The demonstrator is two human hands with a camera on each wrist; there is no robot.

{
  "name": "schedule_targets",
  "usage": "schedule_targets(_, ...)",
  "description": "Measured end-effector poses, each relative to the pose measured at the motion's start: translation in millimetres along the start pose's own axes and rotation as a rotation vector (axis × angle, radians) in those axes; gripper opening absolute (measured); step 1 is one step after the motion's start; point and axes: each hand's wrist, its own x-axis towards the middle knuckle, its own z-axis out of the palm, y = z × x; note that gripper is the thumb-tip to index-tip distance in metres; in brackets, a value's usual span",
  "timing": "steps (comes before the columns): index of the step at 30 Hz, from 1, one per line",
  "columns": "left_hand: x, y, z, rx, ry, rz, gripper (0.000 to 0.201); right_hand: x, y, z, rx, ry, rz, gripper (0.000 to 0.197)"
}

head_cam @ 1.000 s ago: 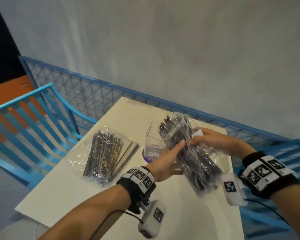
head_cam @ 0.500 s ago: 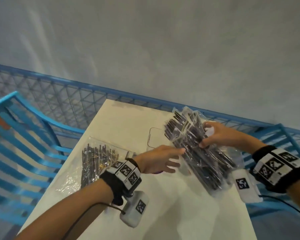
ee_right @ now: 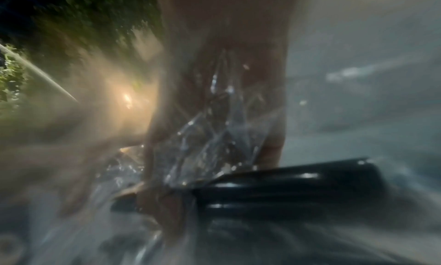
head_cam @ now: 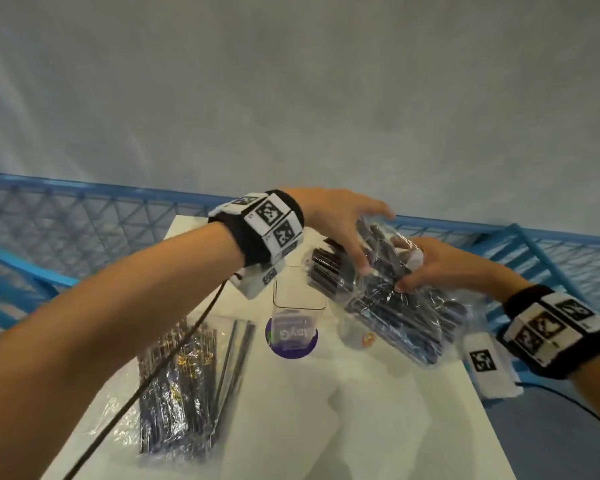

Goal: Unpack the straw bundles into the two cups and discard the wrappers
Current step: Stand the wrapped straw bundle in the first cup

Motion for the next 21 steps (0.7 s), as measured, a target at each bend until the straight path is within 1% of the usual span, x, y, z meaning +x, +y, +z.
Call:
schedule_targets(2,11,-2,6,-0.004,-0.046,-0.027,0.078,1,-5,-5,-0.03,-0.001,-0.032,0.05)
schedule_targets(5,19,-10,13,-0.006,0.02,-0.02,0.04,4,-5,-7,-0.059,-0.012,-0.039,0.051)
schedule_targets(6,21,-12,15,-0.022,0.044,-0.016,0.031,5,-5,-7,-0.051,-0.015,-0.039,0.05)
schedule_targets(7,21,-13,16,-0.04,0.061,-0.015,0.028,5,-7,-8,-0.031,-0.021,-0.035,0.05)
schedule_targets(11,18,-25,16,-0.13,0.067,-0.037,0.035,4,-3,-15,0.043,-0.074,0.013,0.039)
schedule_targets(13,14,-35,14,-0.178,0.092,-0.079,0.036,-4,10,-25,0.09,-0.043,0.042,0.038)
schedule_targets(15,10,-47,14,-0.228,0.155,-0.12,0.035,-14,32,-35,0.243,0.028,0.085,0.048)
schedule_targets(17,5,-56,15,-0.305,0.224,-0.135,0.031,-22,56,-36,0.46,0.112,0.126,0.069)
schedule_targets(19,2,-62,18,-0.407,0.292,-0.142,0.032,-22,79,-27,0.6,0.176,0.182,0.089)
schedule_targets(20,1,-64,21,-0.467,0.316,-0.147,0.032,-22,86,-19,0.642,0.183,0.197,0.088)
schedule_targets(21,0,-66,24,-0.513,0.335,-0.143,0.03,-20,89,-10,0.681,0.184,0.199,0.078)
